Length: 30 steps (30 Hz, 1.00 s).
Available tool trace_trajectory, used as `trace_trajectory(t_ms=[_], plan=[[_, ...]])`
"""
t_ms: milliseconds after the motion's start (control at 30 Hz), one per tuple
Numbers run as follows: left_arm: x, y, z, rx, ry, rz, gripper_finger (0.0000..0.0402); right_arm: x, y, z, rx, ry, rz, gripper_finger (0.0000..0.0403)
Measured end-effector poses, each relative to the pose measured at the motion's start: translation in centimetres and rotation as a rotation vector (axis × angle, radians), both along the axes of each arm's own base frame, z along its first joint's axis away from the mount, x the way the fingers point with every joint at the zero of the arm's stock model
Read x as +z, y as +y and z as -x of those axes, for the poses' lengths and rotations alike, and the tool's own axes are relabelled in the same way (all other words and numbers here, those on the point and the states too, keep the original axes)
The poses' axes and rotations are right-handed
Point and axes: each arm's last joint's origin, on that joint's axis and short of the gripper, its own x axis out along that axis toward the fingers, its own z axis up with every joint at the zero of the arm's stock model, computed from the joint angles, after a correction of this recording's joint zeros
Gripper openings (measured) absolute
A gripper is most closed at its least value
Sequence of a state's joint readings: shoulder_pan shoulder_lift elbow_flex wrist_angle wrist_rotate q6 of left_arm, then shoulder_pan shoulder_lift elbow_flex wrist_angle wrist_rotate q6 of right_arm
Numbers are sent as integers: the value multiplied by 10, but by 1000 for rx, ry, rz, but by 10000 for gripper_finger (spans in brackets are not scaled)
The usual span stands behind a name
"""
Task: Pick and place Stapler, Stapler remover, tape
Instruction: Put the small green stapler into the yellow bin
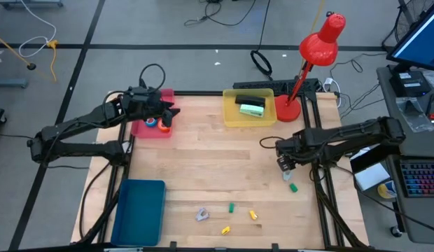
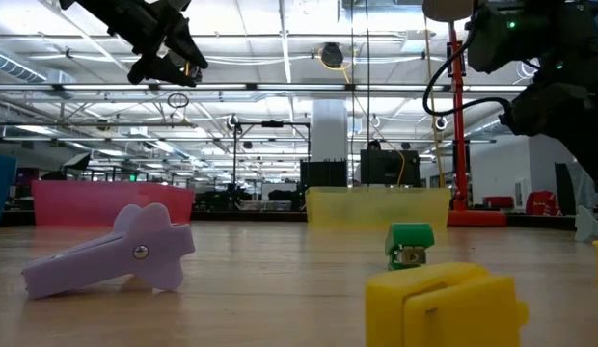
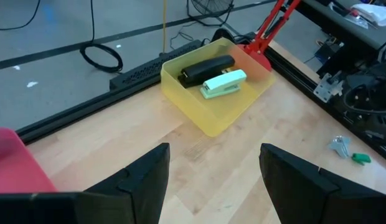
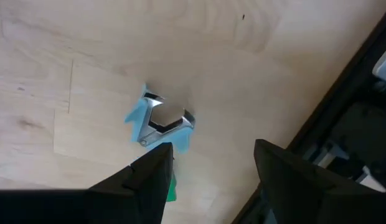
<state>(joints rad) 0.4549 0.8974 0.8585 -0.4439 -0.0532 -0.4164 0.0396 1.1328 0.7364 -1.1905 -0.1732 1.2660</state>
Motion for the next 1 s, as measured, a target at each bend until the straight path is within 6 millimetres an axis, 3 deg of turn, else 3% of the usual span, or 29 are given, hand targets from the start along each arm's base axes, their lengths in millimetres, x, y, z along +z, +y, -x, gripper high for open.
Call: trace_trajectory(t_ms=[433,1000], plan=[[0,0,0,-10,11,-15,248,-3,26,0,-61,-17,17,217],[0,0,0,-10,12,-15,248,-5,66,7,95,-80,-27,217]])
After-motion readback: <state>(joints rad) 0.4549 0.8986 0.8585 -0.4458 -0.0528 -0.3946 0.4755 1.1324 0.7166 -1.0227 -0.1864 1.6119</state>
